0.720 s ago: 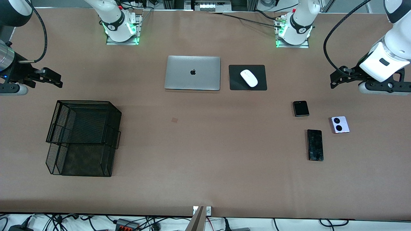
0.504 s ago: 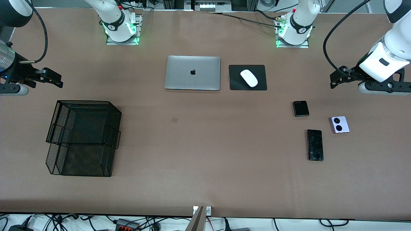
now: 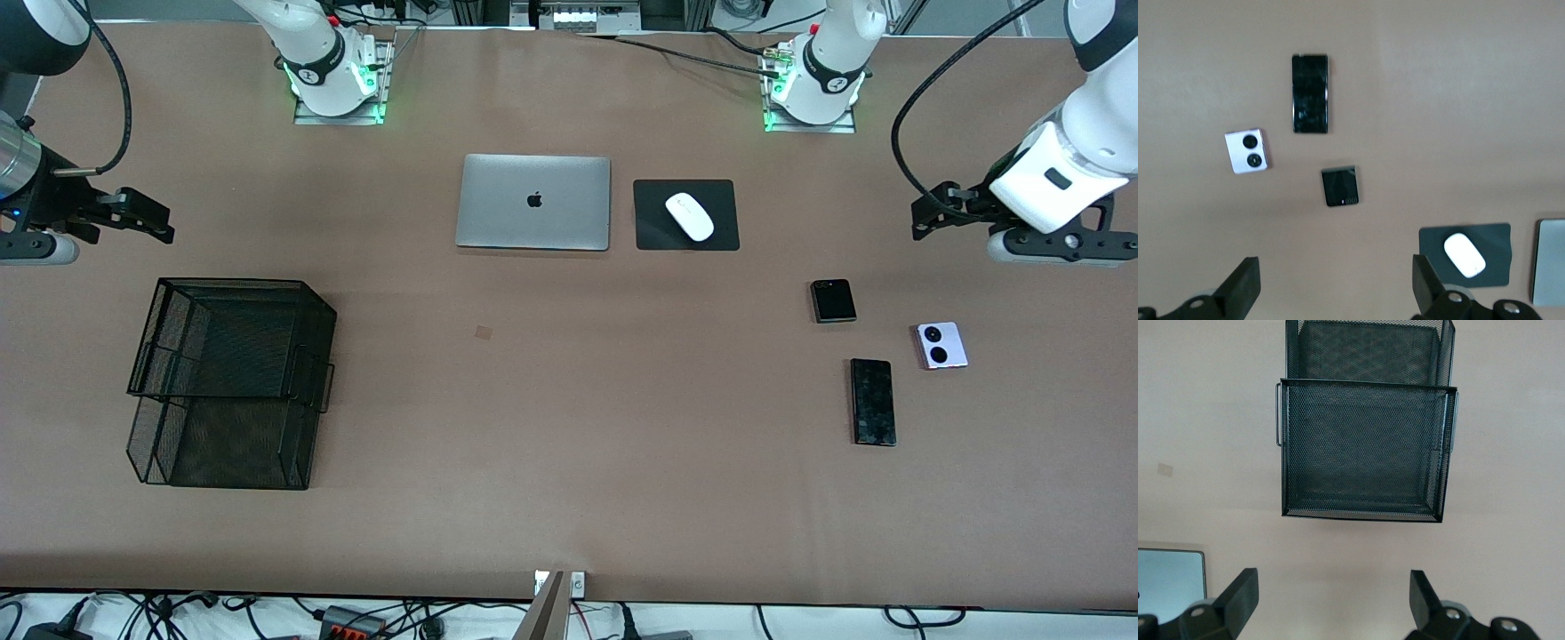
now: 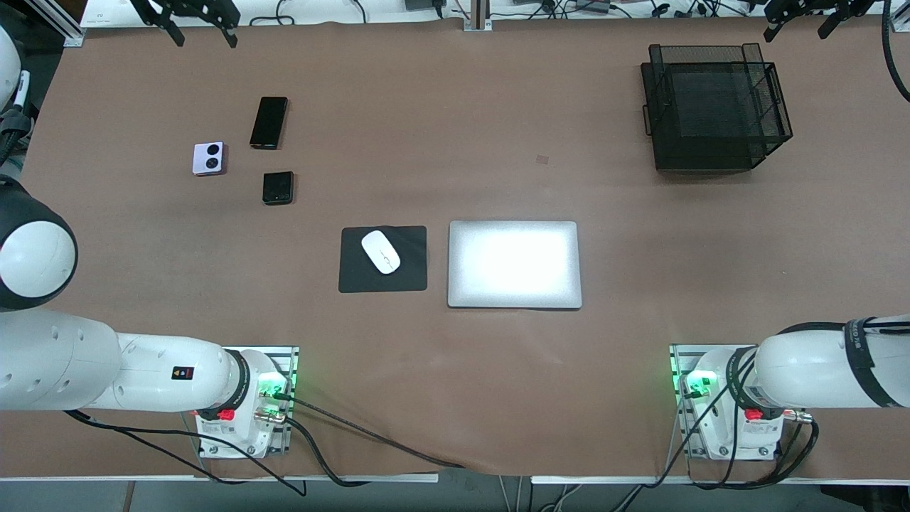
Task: Place phones with both arms
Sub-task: 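Reach the left gripper down to the large black phone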
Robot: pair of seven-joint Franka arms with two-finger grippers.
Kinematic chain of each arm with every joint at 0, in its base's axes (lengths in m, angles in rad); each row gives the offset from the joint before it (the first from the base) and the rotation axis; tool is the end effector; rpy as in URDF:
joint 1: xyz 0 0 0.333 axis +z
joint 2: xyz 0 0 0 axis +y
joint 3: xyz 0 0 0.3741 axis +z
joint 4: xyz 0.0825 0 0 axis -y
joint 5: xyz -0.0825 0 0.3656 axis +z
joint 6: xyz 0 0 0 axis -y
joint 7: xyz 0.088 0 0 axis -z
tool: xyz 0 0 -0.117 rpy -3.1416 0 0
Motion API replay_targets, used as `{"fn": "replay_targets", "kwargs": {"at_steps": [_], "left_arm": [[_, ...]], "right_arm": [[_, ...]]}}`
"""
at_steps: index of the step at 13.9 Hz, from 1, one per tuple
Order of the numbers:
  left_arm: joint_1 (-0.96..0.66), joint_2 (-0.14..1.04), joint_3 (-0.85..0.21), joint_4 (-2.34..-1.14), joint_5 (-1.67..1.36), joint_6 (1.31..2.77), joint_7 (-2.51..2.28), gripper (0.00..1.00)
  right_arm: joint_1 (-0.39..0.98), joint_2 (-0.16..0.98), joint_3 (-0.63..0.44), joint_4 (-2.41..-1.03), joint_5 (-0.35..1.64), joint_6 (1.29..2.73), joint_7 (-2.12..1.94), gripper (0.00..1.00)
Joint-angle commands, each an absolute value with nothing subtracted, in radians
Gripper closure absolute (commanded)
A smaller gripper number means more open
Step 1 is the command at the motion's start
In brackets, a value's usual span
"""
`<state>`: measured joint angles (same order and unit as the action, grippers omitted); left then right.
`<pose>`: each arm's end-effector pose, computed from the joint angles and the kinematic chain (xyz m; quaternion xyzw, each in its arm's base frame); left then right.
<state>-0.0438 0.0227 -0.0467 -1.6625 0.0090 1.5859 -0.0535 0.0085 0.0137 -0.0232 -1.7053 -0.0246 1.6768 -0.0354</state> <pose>0.5375 -0.0474 0.6202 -0.9986 0.0188 0.0492 0.0075 0.5443 -0.0105 0.6130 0.9996 0.0119 -0.0214 0.0118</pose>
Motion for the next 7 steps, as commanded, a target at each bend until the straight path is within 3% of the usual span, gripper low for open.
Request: {"fn": "replay_targets", "kwargs": {"at_steps": [1, 4, 7], "left_arm": [[-0.048, 0.103, -0.043, -1.618, 0.012, 1.533, -0.040, 0.00], [-0.035, 0.201, -0.037, -1.620, 0.020, 1.551, -0.038, 0.00], [-0.009, 0.328, -0.032, -1.635, 0.069, 1.745, -0.032, 0.00]], "right_arm": [[0.003, 0.003, -0.014, -1.713, -0.026, 1.658, -0.028, 0.00], [0.005, 0.003, -0.008, -1.706, -0.025, 1.638, -0.026, 0.00], [0.005, 0.032, -0.006, -1.698, -0.034, 1.640, -0.028, 0.00]]}}
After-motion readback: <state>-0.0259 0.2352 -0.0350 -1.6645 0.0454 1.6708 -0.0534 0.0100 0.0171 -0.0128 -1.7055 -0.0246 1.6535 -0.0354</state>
